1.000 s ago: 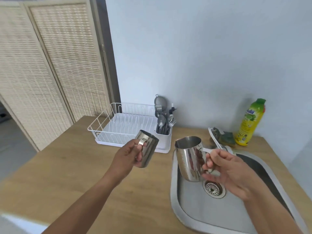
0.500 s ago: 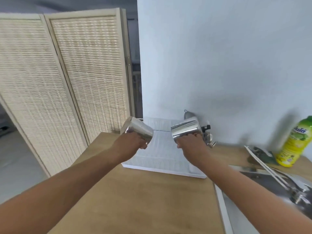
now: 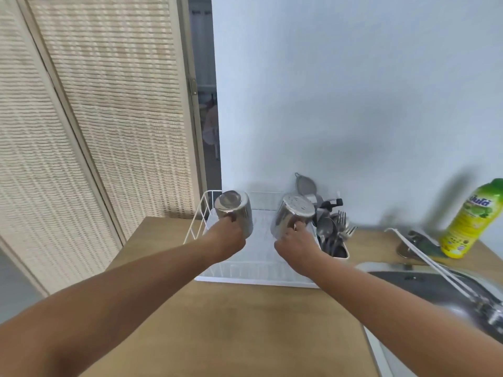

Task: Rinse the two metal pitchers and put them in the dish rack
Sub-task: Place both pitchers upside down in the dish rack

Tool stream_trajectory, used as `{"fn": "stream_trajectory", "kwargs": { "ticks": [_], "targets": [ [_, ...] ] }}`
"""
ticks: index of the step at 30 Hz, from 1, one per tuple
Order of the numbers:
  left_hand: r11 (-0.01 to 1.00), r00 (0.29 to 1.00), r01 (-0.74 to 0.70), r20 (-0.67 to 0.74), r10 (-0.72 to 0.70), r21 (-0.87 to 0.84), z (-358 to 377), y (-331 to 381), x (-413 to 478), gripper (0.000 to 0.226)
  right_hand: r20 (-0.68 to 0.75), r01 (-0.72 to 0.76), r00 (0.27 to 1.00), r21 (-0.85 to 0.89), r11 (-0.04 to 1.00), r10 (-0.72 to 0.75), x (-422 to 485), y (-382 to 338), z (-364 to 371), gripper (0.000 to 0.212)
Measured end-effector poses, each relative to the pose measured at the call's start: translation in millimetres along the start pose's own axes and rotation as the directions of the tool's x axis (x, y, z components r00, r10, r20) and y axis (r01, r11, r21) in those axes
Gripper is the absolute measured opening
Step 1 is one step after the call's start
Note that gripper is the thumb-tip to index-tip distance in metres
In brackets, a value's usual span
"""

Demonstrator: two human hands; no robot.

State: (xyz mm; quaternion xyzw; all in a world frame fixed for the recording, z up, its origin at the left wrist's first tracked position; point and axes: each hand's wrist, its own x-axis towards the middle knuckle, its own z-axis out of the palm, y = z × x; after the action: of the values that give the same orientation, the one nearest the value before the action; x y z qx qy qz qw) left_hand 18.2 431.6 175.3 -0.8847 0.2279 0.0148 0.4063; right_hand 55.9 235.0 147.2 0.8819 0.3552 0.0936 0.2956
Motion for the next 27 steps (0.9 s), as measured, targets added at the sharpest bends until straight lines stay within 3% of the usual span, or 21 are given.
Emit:
{"fn": "stream_trajectory", "kwargs": {
  "ticks": [7, 14, 22, 27],
  "targets": [
    [0.988, 0.991, -0.130, 0.031, 0.128, 0.082, 10, 6, 9, 0.022, 0.054, 0.060, 0.997, -0.020, 0.998, -0.058, 2, -7, 2, 0.019],
    [0.943, 0.968, -0.250, 0.070, 0.240, 0.221, 29, 13, 19, 0.016, 0.056, 0.005, 0.998, -0.061, 0.998, -0.002, 8, -9, -2, 0.018],
    [0.944, 0.958, -0.284, 0.019, 0.285, 0.166, 36, 10, 25, 0.016, 0.092, 0.105, 0.991, -0.042, 0.994, -0.101, 17, -14, -1, 0.021],
    [0.963, 0.964, -0.268, 0.011, 0.267, 0.018, 40, 6, 26, 0.020, 0.124, 0.219, 0.969, -0.019, 0.976, -0.215, 17, -9, 0, 0.018]
  ]
}}
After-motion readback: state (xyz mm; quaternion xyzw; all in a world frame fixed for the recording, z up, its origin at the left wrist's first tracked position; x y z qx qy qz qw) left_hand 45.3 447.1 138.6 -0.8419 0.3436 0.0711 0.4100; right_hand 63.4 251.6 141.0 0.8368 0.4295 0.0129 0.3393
